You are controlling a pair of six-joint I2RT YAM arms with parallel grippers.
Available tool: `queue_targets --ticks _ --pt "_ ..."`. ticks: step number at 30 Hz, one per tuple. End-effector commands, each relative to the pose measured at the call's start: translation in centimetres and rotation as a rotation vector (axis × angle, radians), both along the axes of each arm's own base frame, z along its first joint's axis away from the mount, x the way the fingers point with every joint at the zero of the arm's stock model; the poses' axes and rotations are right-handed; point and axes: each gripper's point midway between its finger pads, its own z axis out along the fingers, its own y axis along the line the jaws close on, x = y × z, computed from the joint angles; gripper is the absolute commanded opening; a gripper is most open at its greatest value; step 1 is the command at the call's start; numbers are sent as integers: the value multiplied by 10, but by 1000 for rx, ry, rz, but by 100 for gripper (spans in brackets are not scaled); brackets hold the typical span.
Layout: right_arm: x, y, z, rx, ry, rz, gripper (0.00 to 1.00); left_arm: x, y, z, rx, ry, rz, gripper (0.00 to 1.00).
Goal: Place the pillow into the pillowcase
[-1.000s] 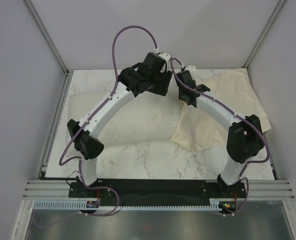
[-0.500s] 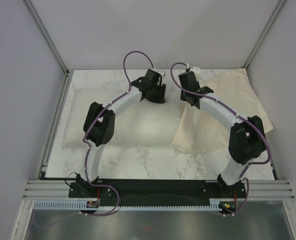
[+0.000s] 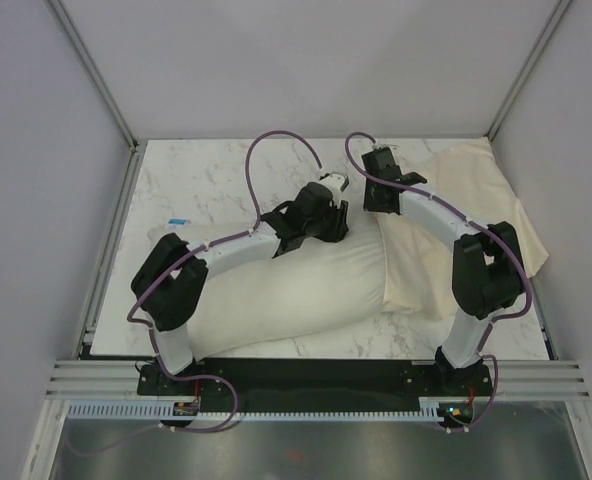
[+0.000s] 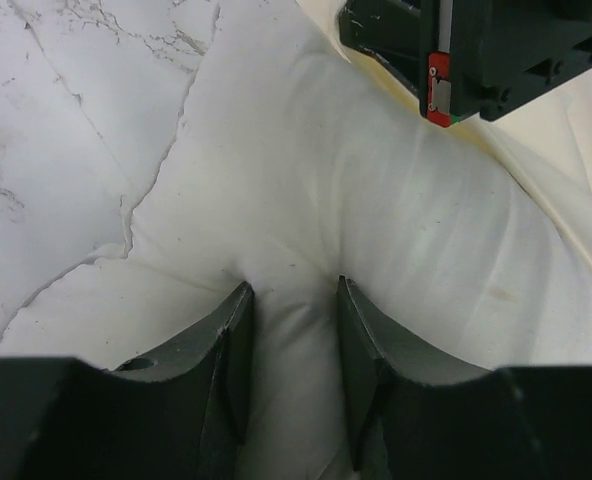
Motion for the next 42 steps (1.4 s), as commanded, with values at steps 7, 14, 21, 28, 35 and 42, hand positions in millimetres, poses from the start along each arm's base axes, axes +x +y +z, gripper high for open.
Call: queue_targets --ticks 7,14,21,28,35,42 --pt "56 50 63 222 -234 126 0 -78 -45 -61 3 209 -237 43" --pt "27 102 102 509 -258 345 0 -81 -54 -60 -52 193 -189 43" --pt "-39 109 142 665 -301 449 0 -70 -17 -70 -41 146 22 43" --pt "-119 116 129 624 -196 480 0 -48 6 -72 21 98 196 45" --pt "-124 72 77 445 -180 274 0 -45 18 -44 10 57 227 55" --pt "-81 -20 63 -4 -188 -29 0 -60 12 -37 12 65 78 54"
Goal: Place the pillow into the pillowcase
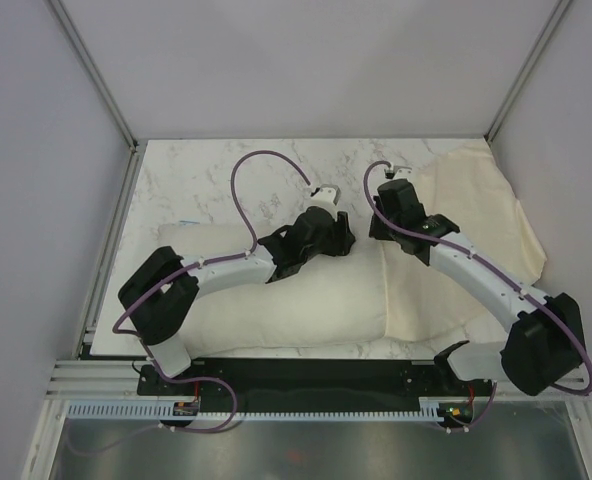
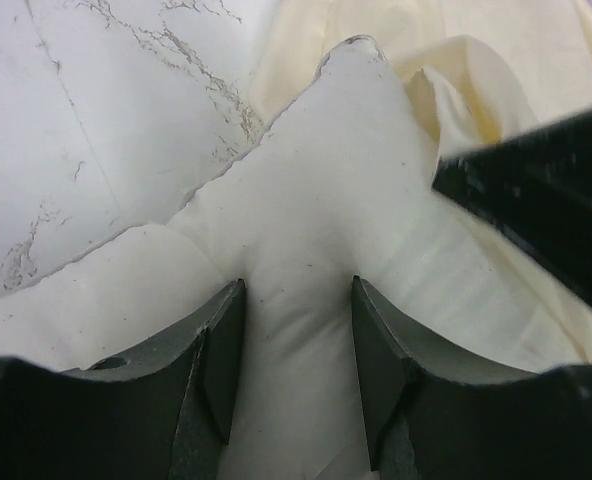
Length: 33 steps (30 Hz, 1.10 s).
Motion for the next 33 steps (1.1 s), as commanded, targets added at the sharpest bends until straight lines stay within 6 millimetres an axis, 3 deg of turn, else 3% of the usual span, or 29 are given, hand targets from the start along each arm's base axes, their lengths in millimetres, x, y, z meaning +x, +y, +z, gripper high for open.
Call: queue_targets --ticks 1,3,9,11,13,17,18,20,27,33 --pt "30 -57 13 -251 -50 -214 0 -37 18 -51 169 121 -113 53" --pt "33 -78 16 -322 -63 -277 0 -42 19 -57 173 133 -135 52" --pt "37 -96 23 -438 -40 -312 7 -46 19 -62 177 128 -162 50" --pt "36 -101 25 -471 -31 -314 28 -45 21 -63 184 123 -161 50" --pt "35 -104 28 -499 -30 -310 58 -44 21 -62 186 118 -155 50" --pt "27 -114 23 -584 38 -303 80 -43 23 -65 207 127 -147 50" --pt "26 -114 20 -594 53 -298 81 -42 24 -64 209 128 -142 50" --pt "24 -107 14 -576 75 -248 93 -42 25 -64 210 128 -141 49" --pt "26 -65 12 -454 92 -53 98 -41 27 -64 217 127 -122 49" --pt "6 -88 -16 -627 253 -88 98 -42 31 -65 232 136 -121 49"
